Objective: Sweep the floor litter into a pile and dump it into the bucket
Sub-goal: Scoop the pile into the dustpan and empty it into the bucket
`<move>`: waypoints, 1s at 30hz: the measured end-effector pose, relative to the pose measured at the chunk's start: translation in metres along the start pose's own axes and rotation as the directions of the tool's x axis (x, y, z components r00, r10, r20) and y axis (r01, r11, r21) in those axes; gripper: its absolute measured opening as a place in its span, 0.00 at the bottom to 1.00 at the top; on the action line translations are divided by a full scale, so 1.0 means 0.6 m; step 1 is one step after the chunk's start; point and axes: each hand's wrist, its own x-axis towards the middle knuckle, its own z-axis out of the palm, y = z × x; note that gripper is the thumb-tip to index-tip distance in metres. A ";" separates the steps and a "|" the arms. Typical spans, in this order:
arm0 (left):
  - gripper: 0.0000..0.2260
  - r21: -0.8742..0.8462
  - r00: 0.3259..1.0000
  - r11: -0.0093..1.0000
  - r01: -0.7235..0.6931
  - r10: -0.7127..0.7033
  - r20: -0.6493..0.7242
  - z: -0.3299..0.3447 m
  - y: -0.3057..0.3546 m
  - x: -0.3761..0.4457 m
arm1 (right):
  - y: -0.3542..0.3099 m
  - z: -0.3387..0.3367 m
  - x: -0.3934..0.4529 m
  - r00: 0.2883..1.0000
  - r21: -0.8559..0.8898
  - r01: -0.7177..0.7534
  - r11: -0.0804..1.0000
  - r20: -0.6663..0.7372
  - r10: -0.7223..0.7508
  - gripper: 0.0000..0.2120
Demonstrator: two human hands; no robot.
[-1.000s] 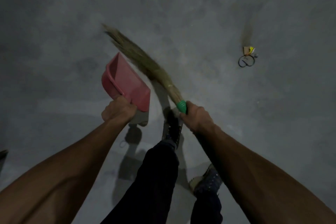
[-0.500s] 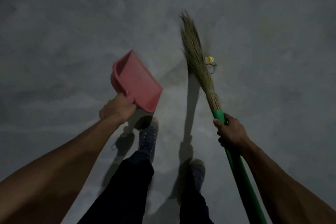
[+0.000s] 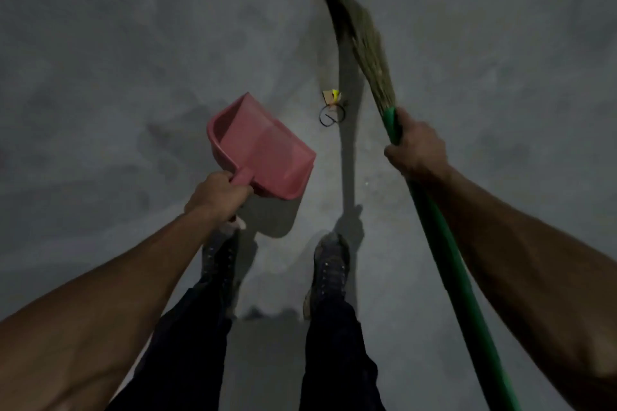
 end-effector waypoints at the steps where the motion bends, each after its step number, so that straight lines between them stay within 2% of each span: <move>1: 0.12 -0.049 1.000 0.999 0.003 -0.004 -0.007 0.021 0.003 -0.002 | 0.008 0.006 0.017 1.000 -0.063 0.009 0.998 0.003 -0.009 0.29; 5: 0.08 -0.188 0.999 0.982 0.031 -0.037 -0.026 0.093 0.006 -0.009 | 0.067 0.040 0.022 0.994 -0.269 0.108 0.957 0.053 -0.097 0.26; 9: 0.04 -0.182 0.999 0.982 0.044 -0.045 0.003 0.136 0.015 -0.009 | 0.148 0.075 -0.023 0.973 -0.319 0.223 0.921 0.133 -0.190 0.29; 14: 0.02 -0.207 0.999 0.977 0.054 -0.054 0.004 0.162 0.021 0.002 | 0.196 0.065 -0.045 0.981 -0.190 0.189 0.963 0.082 -0.176 0.33; 17: 0.02 -0.202 1.000 0.979 0.029 -0.030 -0.002 0.173 0.022 0.012 | 0.194 0.055 -0.006 0.986 -0.079 0.165 0.983 -0.005 -0.166 0.34; 20: 0.03 -0.185 1.000 0.982 0.025 -0.028 -0.013 0.185 0.009 0.029 | 0.173 0.051 0.050 0.992 -0.038 0.127 0.991 0.000 -0.128 0.34; 23: 0.08 -0.130 0.999 0.992 -0.005 0.001 -0.038 0.198 -0.012 0.048 | 0.162 0.072 0.079 0.992 -0.030 0.115 0.993 0.060 -0.114 0.32; 25: 0.10 -0.025 0.998 1.000 -0.017 0.015 -0.063 0.205 -0.022 0.060 | 0.166 0.101 0.073 0.987 -0.050 0.127 0.991 0.105 -0.122 0.32; 27: 0.11 0.102 0.995 0.995 -0.008 0.018 -0.099 0.211 -0.024 0.070 | 0.177 0.133 0.046 0.980 -0.067 0.137 0.988 0.152 -0.126 0.33; 30: 0.12 0.186 0.991 0.982 0.001 0.023 -0.128 0.219 -0.026 0.084 | 0.199 0.175 -0.020 0.958 -0.040 0.182 0.983 0.233 -0.168 0.33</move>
